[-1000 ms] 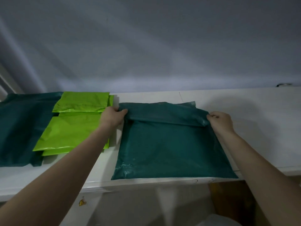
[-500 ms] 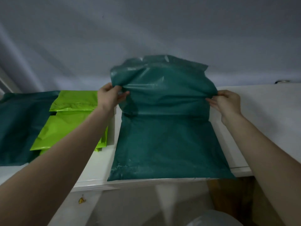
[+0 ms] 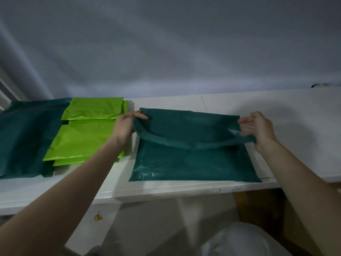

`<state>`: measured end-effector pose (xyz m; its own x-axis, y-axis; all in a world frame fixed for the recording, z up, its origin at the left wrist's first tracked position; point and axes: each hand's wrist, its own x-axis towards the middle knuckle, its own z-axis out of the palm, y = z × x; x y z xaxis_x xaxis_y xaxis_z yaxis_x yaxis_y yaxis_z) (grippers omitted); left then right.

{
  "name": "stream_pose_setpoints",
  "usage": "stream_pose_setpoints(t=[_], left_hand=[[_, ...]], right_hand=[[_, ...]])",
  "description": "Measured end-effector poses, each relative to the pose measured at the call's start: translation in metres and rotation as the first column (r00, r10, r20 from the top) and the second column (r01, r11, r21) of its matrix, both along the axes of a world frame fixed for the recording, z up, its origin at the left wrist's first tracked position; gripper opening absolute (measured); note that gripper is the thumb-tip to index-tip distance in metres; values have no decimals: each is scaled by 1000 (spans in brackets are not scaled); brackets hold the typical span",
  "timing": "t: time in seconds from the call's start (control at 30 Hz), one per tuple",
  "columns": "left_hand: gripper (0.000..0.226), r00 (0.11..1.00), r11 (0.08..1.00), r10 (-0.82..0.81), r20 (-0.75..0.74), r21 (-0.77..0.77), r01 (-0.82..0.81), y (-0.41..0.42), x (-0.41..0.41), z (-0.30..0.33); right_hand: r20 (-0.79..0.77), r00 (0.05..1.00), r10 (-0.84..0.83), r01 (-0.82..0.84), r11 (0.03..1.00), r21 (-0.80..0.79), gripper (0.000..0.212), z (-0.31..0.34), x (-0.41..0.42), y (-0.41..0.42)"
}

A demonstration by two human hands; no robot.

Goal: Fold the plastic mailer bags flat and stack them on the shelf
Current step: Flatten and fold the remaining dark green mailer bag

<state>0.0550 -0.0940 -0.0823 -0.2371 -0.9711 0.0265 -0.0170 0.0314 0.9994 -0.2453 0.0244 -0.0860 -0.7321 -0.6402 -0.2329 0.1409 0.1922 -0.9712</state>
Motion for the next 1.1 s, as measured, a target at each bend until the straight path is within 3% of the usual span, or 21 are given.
stream_pose_setpoints(t=[0.13,0.3,0.43,0.57,0.67,0.77,0.93,1.1], left_hand=[[31,998,991,53,15,120,-54,4,2,-5],[33,992,978,50,119,196,-72,10,7,-7],[8,966,969,-17,258,244,-48,23,8,-9],[20,941,984,-68,331,177,9,32,7,-8],[26,932,990,-72,356,140,23,36,8,-5],[29,940,993,-55,337,117,16,40,10,-1],[33,974,988,-80,214,144,49,49,13,1],[35,956,984,-123,266,160,82,57,16,-12]], right_hand=[[31,999,43,-45,997,66,21,2,6,11],[13,987,162,-162,971,174,11,4,9,24],[54,974,219,-225,927,299,24,1,9,37],[24,932,361,-333,829,450,41,-2,14,47],[-49,923,382,-323,839,438,47,1,18,53],[-162,940,300,-225,903,366,57,3,17,58],[-355,902,246,-151,950,274,44,0,13,63],[-459,836,300,-176,940,294,35,-12,13,71]])
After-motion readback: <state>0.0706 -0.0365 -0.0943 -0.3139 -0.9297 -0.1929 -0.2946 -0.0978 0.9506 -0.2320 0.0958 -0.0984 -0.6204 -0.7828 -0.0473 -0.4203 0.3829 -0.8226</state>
